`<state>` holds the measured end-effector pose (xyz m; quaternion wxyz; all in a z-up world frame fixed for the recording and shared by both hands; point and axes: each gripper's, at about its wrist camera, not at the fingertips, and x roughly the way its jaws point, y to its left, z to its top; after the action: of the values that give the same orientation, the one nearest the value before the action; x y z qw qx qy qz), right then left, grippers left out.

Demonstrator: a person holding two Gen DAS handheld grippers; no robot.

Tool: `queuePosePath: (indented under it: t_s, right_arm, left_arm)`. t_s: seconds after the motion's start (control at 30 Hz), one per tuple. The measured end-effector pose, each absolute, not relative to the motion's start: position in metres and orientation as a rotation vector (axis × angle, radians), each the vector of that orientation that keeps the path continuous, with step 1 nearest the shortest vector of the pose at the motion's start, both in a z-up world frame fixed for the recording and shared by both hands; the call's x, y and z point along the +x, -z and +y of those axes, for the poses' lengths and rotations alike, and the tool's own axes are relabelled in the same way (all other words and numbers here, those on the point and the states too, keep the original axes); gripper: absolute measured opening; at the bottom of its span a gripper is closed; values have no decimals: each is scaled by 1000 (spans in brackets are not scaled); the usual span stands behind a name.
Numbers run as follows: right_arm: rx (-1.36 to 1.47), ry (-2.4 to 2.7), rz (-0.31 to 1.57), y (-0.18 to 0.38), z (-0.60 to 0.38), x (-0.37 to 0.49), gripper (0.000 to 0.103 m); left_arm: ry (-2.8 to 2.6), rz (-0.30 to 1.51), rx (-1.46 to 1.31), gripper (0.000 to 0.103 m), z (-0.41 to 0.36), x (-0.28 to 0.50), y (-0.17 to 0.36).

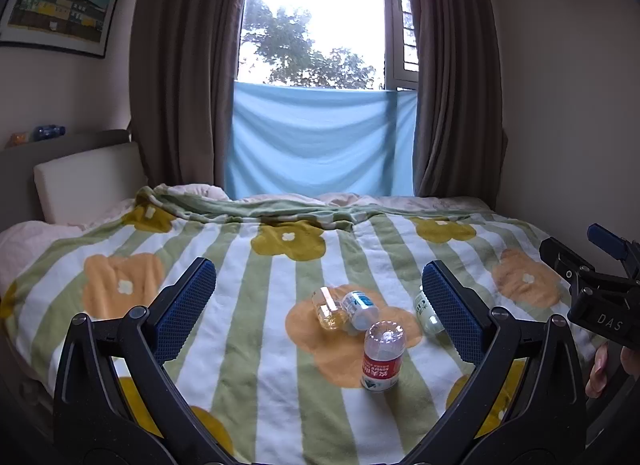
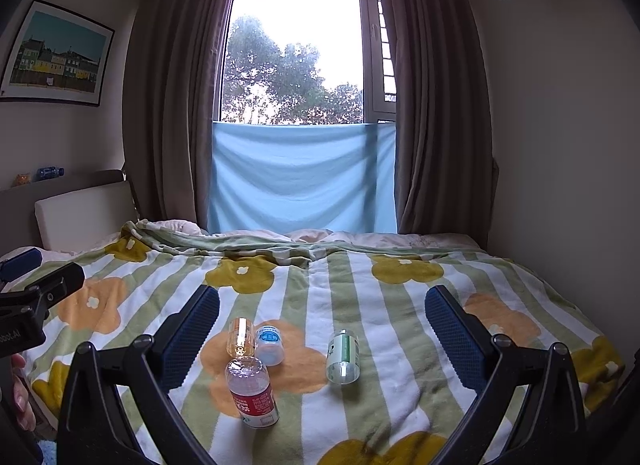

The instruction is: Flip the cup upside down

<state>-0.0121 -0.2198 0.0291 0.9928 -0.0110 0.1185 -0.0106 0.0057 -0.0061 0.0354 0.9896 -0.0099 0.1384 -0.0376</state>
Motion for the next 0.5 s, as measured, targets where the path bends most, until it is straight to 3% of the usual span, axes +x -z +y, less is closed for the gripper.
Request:
queuePosePath:
  t_s: [0.5]
  right_arm:
    - [-21, 22, 241, -27, -217, -13, 103]
  left_arm:
    - [75, 281, -18, 103, -7, 7, -35]
